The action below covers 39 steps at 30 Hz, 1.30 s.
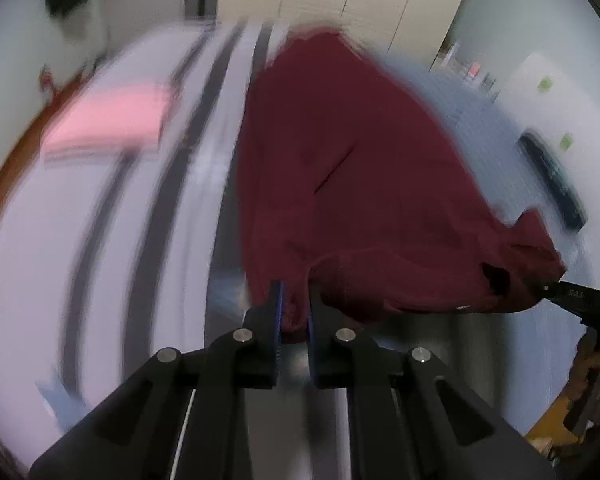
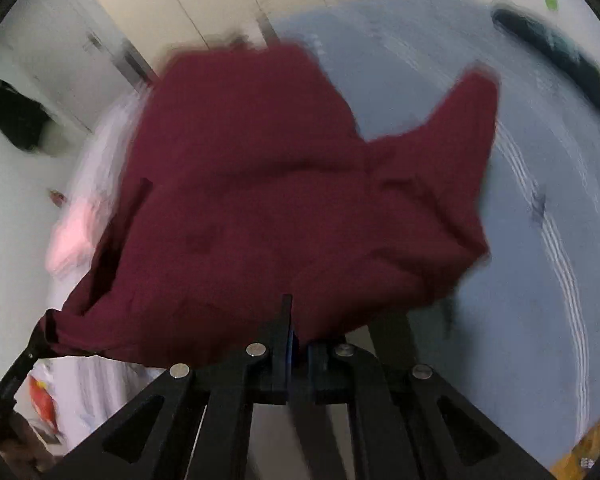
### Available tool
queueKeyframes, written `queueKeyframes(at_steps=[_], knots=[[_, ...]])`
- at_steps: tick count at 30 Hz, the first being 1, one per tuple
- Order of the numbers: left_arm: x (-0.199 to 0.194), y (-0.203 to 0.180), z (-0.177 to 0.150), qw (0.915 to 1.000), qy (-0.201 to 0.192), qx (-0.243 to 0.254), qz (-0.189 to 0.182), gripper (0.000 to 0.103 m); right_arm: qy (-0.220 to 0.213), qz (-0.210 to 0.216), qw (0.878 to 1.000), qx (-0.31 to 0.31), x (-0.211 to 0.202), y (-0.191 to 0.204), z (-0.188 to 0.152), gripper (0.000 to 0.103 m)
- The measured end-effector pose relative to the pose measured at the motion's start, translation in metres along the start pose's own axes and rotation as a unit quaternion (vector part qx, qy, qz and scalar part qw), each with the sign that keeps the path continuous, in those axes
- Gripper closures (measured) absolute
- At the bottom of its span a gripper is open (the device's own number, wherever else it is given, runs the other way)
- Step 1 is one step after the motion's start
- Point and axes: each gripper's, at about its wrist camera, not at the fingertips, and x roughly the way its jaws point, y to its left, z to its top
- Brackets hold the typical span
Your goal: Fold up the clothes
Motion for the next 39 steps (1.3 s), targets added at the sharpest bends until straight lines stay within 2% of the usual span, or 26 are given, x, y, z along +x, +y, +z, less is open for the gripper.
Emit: queueKeyframes(at_steps=[2, 5, 9, 13, 14, 15, 16, 19, 20, 22, 23, 24, 26, 27, 29, 32, 35, 37, 38, 39], knots=[[0.024, 0.005, -0.039, 0.9995, 0.026, 0.008, 0.014, 0.095, 0.046, -0.022, 0.999, 0.011, 0.045, -0.022, -0.051, 0.099], [0.036, 0.014, -0.071, 0.9987, 0.049, 0.002, 0.015, 0.095, 0.064, -0.026, 0.998, -0.004, 0.063, -0.030, -0.088, 0.099], [0.031, 0.016, -0.093, 0.9978, 0.065, 0.005, 0.015, 0.095, 0.064, -0.021, 0.998, -0.014, 0.057, -0.032, -0.099, 0.099], [0.030, 0.016, -0.097, 0.9966, 0.082, 0.001, 0.011, 0.094, 0.074, -0.024, 0.997, -0.029, 0.048, -0.033, -0.105, 0.099], [0.029, 0.017, -0.097, 0.9959, 0.090, -0.004, 0.009, 0.092, 0.078, -0.025, 0.996, -0.037, 0.046, -0.032, -0.106, 0.098], [0.026, 0.018, -0.096, 0.9951, 0.098, -0.006, 0.008, 0.084, 0.080, -0.027, 0.995, -0.048, 0.043, -0.030, -0.108, 0.095], [0.020, 0.019, -0.096, 0.9943, 0.106, -0.006, 0.008, 0.081, 0.085, -0.032, 0.994, -0.060, 0.039, -0.027, -0.110, 0.093], [-0.004, 0.016, -0.095, 0.9953, 0.093, 0.024, 0.010, 0.077, 0.106, -0.033, 0.991, -0.074, 0.019, -0.022, -0.121, 0.091], [-0.012, 0.014, -0.093, 0.9957, 0.084, 0.035, 0.014, 0.074, 0.107, -0.035, 0.990, -0.083, 0.008, -0.019, -0.125, 0.090], [-0.020, 0.012, -0.082, 0.9965, 0.064, 0.049, 0.021, 0.059, 0.090, -0.033, 0.991, -0.091, -0.013, -0.014, -0.129, 0.089], [-0.020, 0.011, -0.074, 0.9970, 0.052, 0.053, 0.025, 0.049, 0.078, -0.032, 0.992, -0.090, -0.021, -0.011, -0.128, 0.085], [-0.018, 0.010, -0.065, 0.9973, 0.038, 0.056, 0.028, 0.046, 0.065, -0.031, 0.993, -0.089, -0.029, -0.008, -0.125, 0.080], [-0.004, 0.004, -0.041, 0.9971, 0.014, 0.067, 0.035, 0.046, 0.041, -0.020, 0.996, -0.081, -0.025, 0.009, -0.094, 0.067], [0.007, 0.001, -0.028, 0.9966, 0.008, 0.072, 0.038, 0.046, 0.031, -0.013, 0.996, -0.078, -0.019, 0.014, -0.084, 0.066], [0.032, -0.004, -0.003, 0.9961, 0.001, 0.079, 0.040, 0.046, 0.013, 0.002, 0.997, -0.073, -0.006, 0.024, -0.063, 0.066], [0.073, -0.009, 0.031, 0.9951, 0.005, 0.092, 0.036, 0.046, 0.010, 0.015, 0.997, -0.074, 0.032, 0.042, -0.041, 0.066], [0.100, -0.025, 0.039, 0.9899, 0.008, 0.134, 0.047, 0.046, 0.017, 0.027, 0.997, -0.073, 0.054, 0.048, -0.032, 0.066], [0.114, -0.035, 0.039, 0.9821, 0.012, 0.176, 0.066, 0.048, 0.026, 0.035, 0.996, -0.077, 0.063, 0.049, -0.037, 0.066], [0.118, -0.035, 0.038, 0.9812, 0.017, 0.182, 0.062, 0.069, 0.030, 0.037, 0.996, -0.080, 0.068, 0.047, -0.039, 0.066], [0.121, -0.034, 0.037, 0.9803, 0.023, 0.187, 0.059, 0.096, 0.035, 0.039, 0.995, -0.084, 0.073, 0.046, -0.042, 0.066]])
